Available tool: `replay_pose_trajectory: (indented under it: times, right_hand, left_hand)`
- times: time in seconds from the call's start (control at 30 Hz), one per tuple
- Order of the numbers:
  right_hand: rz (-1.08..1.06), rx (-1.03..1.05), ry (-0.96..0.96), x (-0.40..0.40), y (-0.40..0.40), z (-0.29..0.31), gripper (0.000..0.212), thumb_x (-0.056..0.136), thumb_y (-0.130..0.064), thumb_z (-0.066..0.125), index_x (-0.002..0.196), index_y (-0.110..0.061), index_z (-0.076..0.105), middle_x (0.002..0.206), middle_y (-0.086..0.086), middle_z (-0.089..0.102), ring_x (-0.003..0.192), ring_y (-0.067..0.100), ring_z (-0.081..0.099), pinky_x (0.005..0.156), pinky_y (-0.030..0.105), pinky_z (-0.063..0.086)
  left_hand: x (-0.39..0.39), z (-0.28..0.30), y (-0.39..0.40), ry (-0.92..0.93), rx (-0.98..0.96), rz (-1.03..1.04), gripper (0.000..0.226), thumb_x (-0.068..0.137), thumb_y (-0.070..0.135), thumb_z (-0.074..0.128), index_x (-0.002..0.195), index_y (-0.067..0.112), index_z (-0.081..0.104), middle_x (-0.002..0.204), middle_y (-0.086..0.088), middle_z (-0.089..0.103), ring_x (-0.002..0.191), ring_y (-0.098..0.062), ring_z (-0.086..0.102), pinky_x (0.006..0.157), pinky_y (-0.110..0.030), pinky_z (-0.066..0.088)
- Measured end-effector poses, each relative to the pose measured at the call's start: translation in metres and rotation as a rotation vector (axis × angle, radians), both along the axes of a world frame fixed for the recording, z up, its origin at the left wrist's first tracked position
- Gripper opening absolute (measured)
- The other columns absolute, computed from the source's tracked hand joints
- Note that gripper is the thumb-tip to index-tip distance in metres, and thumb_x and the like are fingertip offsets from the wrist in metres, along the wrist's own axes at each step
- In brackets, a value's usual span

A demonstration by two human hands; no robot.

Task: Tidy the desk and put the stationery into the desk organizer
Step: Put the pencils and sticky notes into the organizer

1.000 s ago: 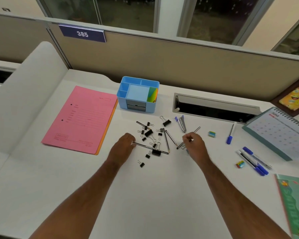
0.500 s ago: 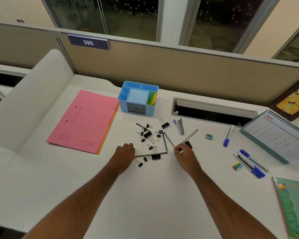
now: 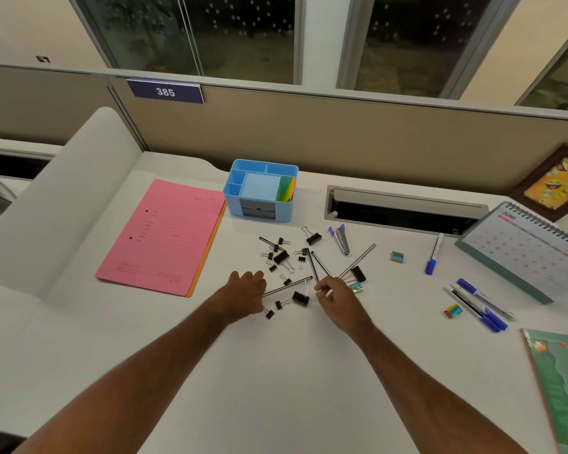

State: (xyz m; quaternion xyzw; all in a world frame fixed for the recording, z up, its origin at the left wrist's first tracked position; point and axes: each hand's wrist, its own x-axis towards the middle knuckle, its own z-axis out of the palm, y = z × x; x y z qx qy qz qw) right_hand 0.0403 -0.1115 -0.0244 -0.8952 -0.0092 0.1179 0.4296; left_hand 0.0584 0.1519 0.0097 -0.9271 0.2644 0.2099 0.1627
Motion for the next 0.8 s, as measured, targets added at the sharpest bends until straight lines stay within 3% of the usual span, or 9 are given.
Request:
replay_pose_trajectory:
  times: [0.07, 0.17, 0.23, 0.37, 0.47, 0.53, 0.63, 0.7, 0.8]
  right_hand:
    - [0.072, -0.023, -0.026, 0.001, 0.005, 0.003, 0.023, 0.098, -0.017, 0.062, 0.119, -0.025, 0.061, 0.096, -0.008, 0.055, 0.071, 0.001, 0.051, 0.067, 0.013, 0.045]
    - [0.186, -0.092, -0.061, 0.006, 0.017, 0.011, 0.049, 0.098, -0.026, 0.064, 0.142, -0.038, 0.048, 0.093, -0.010, 0.049, 0.070, 0.002, 0.047, 0.065, 0.015, 0.041]
    - [0.237, -0.130, -0.112, 0.011, 0.027, 0.019, 0.057, 0.098, -0.031, 0.064, 0.149, -0.041, 0.041, 0.091, -0.013, 0.047, 0.073, 0.000, 0.046, 0.063, 0.014, 0.037]
    - [0.244, -0.140, -0.269, 0.023, 0.042, 0.028, 0.035, 0.100, -0.034, 0.062, 0.135, -0.027, 0.060, 0.097, -0.016, 0.054, 0.078, 0.000, 0.050, 0.069, 0.014, 0.038]
    - [0.183, -0.192, -0.379, 0.033, 0.044, 0.033, 0.021, 0.102, -0.035, 0.060, 0.115, -0.021, 0.068, 0.101, -0.009, 0.066, 0.081, 0.003, 0.056, 0.071, 0.019, 0.043]
    - [0.152, -0.235, -0.404, 0.040, 0.041, 0.037, 0.024, 0.102, -0.037, 0.058, 0.114, -0.019, 0.068, 0.101, -0.007, 0.069, 0.081, 0.009, 0.063, 0.069, 0.023, 0.050]
    - [0.078, -0.247, -0.358, 0.050, 0.028, 0.042, 0.026, 0.103, -0.042, 0.053, 0.116, -0.022, 0.066, 0.104, -0.008, 0.069, 0.079, 0.009, 0.063, 0.068, 0.026, 0.051]
    - [0.023, -0.243, -0.337, 0.057, 0.018, 0.048, 0.028, 0.103, -0.045, 0.052, 0.116, -0.025, 0.067, 0.103, -0.010, 0.069, 0.074, 0.004, 0.058, 0.065, 0.022, 0.045]
    - [-0.040, -0.215, -0.334, 0.069, 0.008, 0.058, 0.031, 0.103, -0.046, 0.053, 0.117, -0.024, 0.067, 0.098, -0.010, 0.069, 0.075, 0.005, 0.060, 0.066, 0.023, 0.047]
  left_hand:
    - [0.001, 0.008, -0.003, -0.007, -0.022, 0.023, 0.023, 0.093, 0.020, 0.051, 0.111, 0.006, 0.055, 0.112, -0.009, 0.049, 0.083, -0.024, 0.041, 0.071, -0.037, 0.030]
    - [0.008, 0.022, -0.007, -0.042, -0.103, 0.028, 0.030, 0.097, 0.018, 0.041, 0.119, 0.004, 0.055, 0.124, -0.012, 0.047, 0.103, -0.031, 0.049, 0.082, -0.042, 0.036]
    - [0.012, 0.029, -0.011, -0.051, -0.215, 0.076, 0.043, 0.094, 0.029, 0.036, 0.124, 0.005, 0.055, 0.129, -0.013, 0.049, 0.114, -0.033, 0.051, 0.091, -0.046, 0.040]
    - [0.021, 0.046, -0.031, -0.149, -0.243, 0.161, 0.028, 0.099, 0.025, 0.041, 0.118, 0.010, 0.054, 0.119, -0.008, 0.051, 0.093, -0.026, 0.054, 0.071, -0.036, 0.032]
    - [0.028, 0.055, -0.039, -0.217, -0.294, 0.190, 0.031, 0.105, 0.027, 0.038, 0.125, 0.010, 0.053, 0.122, -0.007, 0.050, 0.093, -0.022, 0.049, 0.074, -0.033, 0.030]
    - [0.030, 0.055, -0.035, -0.260, -0.419, 0.165, 0.032, 0.108, 0.030, 0.036, 0.130, 0.012, 0.052, 0.124, -0.006, 0.050, 0.093, -0.018, 0.046, 0.075, -0.032, 0.034]
    - [0.038, 0.048, -0.023, -0.242, -0.676, 0.262, 0.035, 0.105, 0.041, 0.050, 0.130, 0.017, 0.056, 0.126, 0.000, 0.055, 0.106, -0.017, 0.055, 0.086, -0.033, 0.046]
    - [0.050, 0.035, -0.013, -0.248, -0.703, 0.340, 0.029, 0.104, 0.035, 0.054, 0.127, 0.017, 0.058, 0.125, 0.001, 0.058, 0.109, -0.019, 0.058, 0.091, -0.036, 0.049]
    - [0.073, 0.014, 0.000, -0.247, -0.677, 0.477, 0.016, 0.105, 0.023, 0.051, 0.115, 0.018, 0.062, 0.116, -0.001, 0.062, 0.102, -0.022, 0.060, 0.087, -0.039, 0.051]
